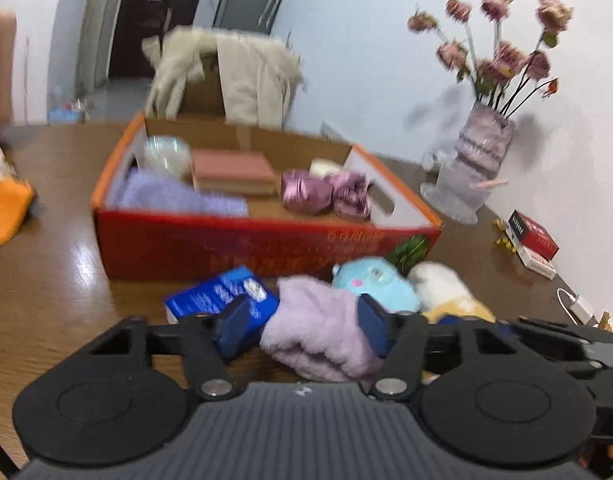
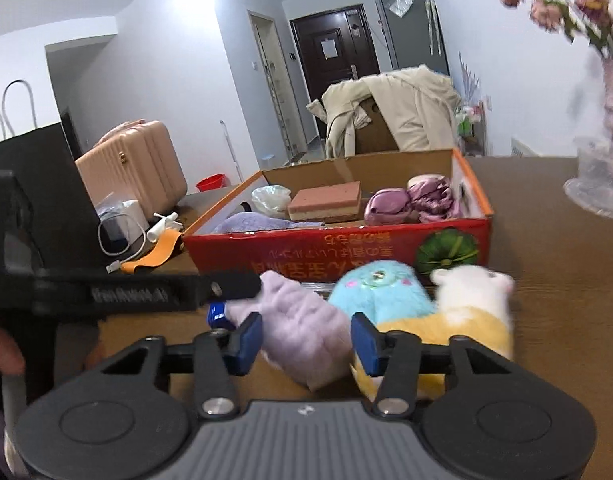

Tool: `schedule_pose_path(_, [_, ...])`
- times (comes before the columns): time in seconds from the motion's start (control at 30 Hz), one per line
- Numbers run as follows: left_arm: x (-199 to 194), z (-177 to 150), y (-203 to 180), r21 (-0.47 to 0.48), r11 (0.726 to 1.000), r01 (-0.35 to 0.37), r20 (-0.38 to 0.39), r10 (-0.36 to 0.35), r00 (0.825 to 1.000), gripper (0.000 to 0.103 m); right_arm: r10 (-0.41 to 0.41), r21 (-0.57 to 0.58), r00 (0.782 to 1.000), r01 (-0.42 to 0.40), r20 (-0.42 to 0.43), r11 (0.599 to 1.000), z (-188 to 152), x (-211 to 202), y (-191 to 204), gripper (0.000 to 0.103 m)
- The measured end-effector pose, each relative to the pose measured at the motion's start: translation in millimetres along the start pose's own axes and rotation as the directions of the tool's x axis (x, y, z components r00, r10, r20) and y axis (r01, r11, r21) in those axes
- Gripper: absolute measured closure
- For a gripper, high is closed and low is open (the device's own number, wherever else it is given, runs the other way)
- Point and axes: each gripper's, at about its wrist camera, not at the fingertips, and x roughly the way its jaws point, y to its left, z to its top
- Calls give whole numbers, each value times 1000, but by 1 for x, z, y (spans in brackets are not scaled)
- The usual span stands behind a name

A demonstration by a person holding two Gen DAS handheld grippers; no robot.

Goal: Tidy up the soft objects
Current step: 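Grasp the lavender fuzzy headband with the left tool while the right grips it too, then carry the lavender headband into the box and open both tools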

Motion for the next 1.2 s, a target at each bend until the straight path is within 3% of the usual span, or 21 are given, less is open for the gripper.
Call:
schedule_pose_path(0.03, [7, -2, 5, -21, 999, 25, -25, -25, 999, 69, -8, 2, 1000, 8, -15, 1000, 0, 9, 0, 58])
schedule_pose_path(0.1, [14, -6, 14, -56, 997, 52, -44, -55, 998, 72, -25, 2, 999, 25, -37, 1000, -3, 24, -1, 59])
schedule_pose_path(0.2, [13, -9, 22, -86, 993, 76, -41, -80, 996, 85, -24, 7, 999, 24, -28, 1000, -6, 31, -2, 69])
schedule_pose_path(0.3, [8, -10, 22, -99, 991, 89, -37, -93, 995, 90, -26, 16, 1000, 26, -8, 1000, -5, 28, -4, 79])
schedule_pose_path(0.5, [-30, -16, 10, -100, 991, 88, 20, -87, 996, 91, -2, -23, 1000, 2, 23, 1000, -1, -1, 10, 82])
schedule_pose_path(0.87, [-128, -60, -43, -78, 991, 111, 125, -101, 987, 91, 49, -104, 996, -40, 78, 994, -23, -106, 40, 82])
schedule_pose_path(1.2, [-151, -66, -74, -31, 992, 122, 157, -116, 981, 91, 36, -119, 992, -21, 125, 993, -31, -148, 39, 82])
